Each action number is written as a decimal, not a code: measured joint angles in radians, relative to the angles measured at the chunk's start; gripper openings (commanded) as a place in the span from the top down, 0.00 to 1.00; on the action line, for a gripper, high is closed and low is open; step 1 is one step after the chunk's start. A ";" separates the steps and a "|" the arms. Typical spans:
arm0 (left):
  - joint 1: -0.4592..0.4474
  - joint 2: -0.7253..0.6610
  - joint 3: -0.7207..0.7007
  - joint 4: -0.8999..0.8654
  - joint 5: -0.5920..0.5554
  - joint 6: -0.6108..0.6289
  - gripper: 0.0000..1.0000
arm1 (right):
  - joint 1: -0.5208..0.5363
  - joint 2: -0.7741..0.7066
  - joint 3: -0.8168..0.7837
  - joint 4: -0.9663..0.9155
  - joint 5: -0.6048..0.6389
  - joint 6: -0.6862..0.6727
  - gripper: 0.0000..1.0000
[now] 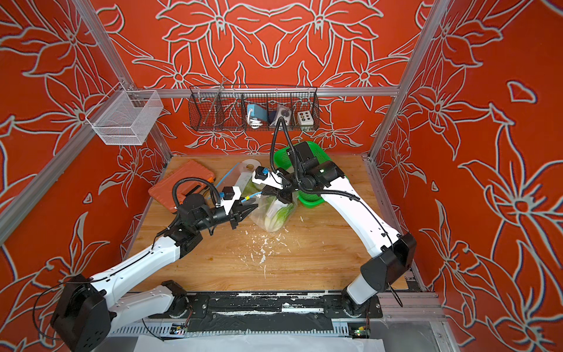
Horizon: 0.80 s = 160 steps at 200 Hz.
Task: Open the zip-top bag and take out the chinese cabbages
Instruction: Adjust the zipper food storage bag at the center of the board.
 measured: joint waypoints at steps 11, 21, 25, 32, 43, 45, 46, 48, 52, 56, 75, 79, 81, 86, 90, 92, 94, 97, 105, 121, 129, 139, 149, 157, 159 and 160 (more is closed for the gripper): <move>0.001 -0.012 0.000 -0.003 -0.012 0.002 0.25 | 0.000 -0.019 -0.018 0.044 0.004 0.059 1.00; 0.001 -0.026 -0.001 -0.004 -0.026 -0.010 0.16 | 0.001 -0.037 -0.033 0.093 0.018 0.121 1.00; 0.001 -0.034 -0.002 -0.005 -0.035 0.001 0.13 | 0.001 -0.043 -0.040 0.116 0.030 0.146 1.00; 0.002 -0.048 -0.005 -0.007 -0.051 -0.003 0.10 | 0.004 -0.053 -0.050 0.154 0.053 0.190 1.00; 0.003 -0.075 -0.010 -0.009 -0.076 -0.010 0.05 | 0.008 -0.061 -0.058 0.204 0.105 0.261 1.00; 0.003 -0.083 -0.012 -0.010 -0.084 -0.010 0.04 | 0.009 -0.061 -0.058 0.210 0.112 0.272 1.00; 0.003 -0.085 -0.013 -0.009 -0.085 -0.011 0.04 | 0.009 -0.062 -0.058 0.216 0.120 0.280 1.00; 0.004 -0.091 -0.014 -0.009 -0.090 -0.017 0.03 | 0.010 -0.062 -0.058 0.225 0.129 0.293 1.00; 0.005 -0.105 -0.017 -0.010 -0.101 -0.013 0.03 | 0.011 -0.062 -0.058 0.240 0.147 0.314 1.00; 0.006 -0.116 -0.020 -0.010 -0.113 -0.021 0.02 | 0.014 -0.062 -0.058 0.257 0.168 0.340 1.00; 0.006 -0.170 -0.027 -0.009 -0.177 -0.041 0.02 | 0.020 -0.062 -0.058 0.303 0.281 0.469 1.00; 0.006 -0.180 -0.028 -0.010 -0.191 -0.046 0.02 | 0.021 -0.061 -0.055 0.307 0.301 0.497 1.00; 0.006 -0.183 -0.028 -0.010 -0.193 -0.048 0.02 | 0.022 -0.061 -0.054 0.309 0.314 0.516 1.00; 0.006 -0.192 -0.028 -0.010 -0.207 -0.054 0.02 | 0.022 -0.059 -0.050 0.312 0.338 0.550 1.00; 0.006 -0.197 -0.028 -0.010 -0.217 -0.060 0.02 | 0.022 -0.056 -0.043 0.311 0.352 0.584 1.00; 0.006 -0.200 -0.028 -0.010 -0.222 -0.063 0.02 | 0.023 -0.054 -0.040 0.311 0.358 0.599 1.00; 0.006 -0.203 -0.028 -0.011 -0.229 -0.066 0.02 | 0.023 -0.052 -0.036 0.311 0.364 0.615 1.00; 0.006 -0.207 -0.028 -0.011 -0.235 -0.070 0.02 | 0.023 -0.049 -0.031 0.311 0.371 0.635 1.00; 0.006 -0.213 -0.028 -0.016 -0.249 -0.079 0.02 | 0.027 -0.040 -0.011 0.312 0.389 0.689 1.00; 0.006 -0.221 -0.028 -0.028 -0.267 -0.098 0.02 | 0.038 -0.026 0.020 0.317 0.429 0.793 1.00; 0.007 -0.224 -0.028 -0.033 -0.273 -0.107 0.02 | 0.048 -0.026 0.024 0.325 0.446 0.843 1.00; 0.007 -0.226 -0.028 -0.036 -0.277 -0.117 0.02 | 0.056 -0.027 0.021 0.344 0.471 0.906 1.00; 0.007 -0.228 -0.028 -0.035 -0.279 -0.126 0.02 | 0.064 -0.037 -0.014 0.399 0.498 0.982 1.00; 0.007 -0.230 -0.028 -0.035 -0.280 -0.133 0.02 | 0.069 -0.051 -0.056 0.438 0.521 1.036 1.00; 0.007 -0.231 -0.028 -0.035 -0.279 -0.135 0.02 | 0.068 -0.056 -0.068 0.447 0.529 1.050 1.00; 0.007 -0.231 -0.028 -0.035 -0.279 -0.136 0.02 | 0.069 -0.058 -0.072 0.449 0.531 1.057 1.00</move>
